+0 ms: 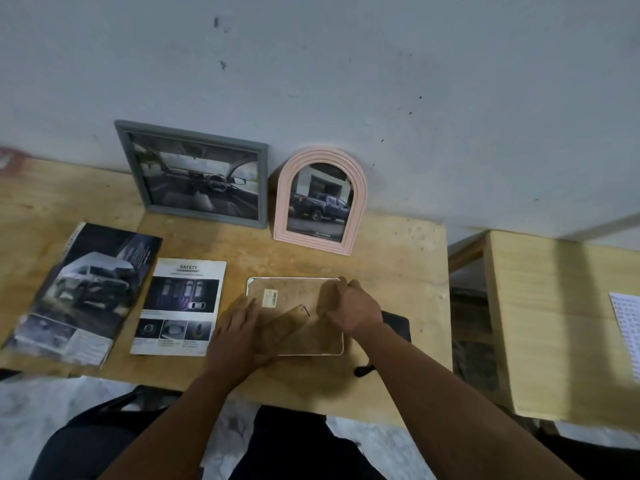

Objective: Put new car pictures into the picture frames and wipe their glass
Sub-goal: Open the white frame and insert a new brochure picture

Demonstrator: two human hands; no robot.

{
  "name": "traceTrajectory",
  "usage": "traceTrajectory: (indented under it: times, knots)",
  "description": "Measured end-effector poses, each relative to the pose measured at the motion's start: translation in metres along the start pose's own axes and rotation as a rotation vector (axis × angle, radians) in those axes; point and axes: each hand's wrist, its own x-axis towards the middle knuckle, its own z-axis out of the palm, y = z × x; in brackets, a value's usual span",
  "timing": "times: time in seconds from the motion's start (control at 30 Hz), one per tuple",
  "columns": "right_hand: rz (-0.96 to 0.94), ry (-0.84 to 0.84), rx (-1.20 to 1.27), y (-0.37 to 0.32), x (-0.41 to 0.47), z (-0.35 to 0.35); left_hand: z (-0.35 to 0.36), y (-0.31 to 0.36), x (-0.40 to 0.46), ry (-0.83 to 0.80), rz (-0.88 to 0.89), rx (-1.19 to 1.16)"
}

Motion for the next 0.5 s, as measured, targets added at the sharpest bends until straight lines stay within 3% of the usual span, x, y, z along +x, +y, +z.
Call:
traceTrajectory:
  times: [0.2,0.5]
  knots:
    - [0.098,0.026,-0.054,-0.011,0.011,0.005,-0.004,0.000,0.004,-0.012,-0.106,-0.079]
    - [0.215,-0.014,0.033,-0.011,0.035,0.004,-0.011,0.001,0.011,-0.059,-0.128,0.003]
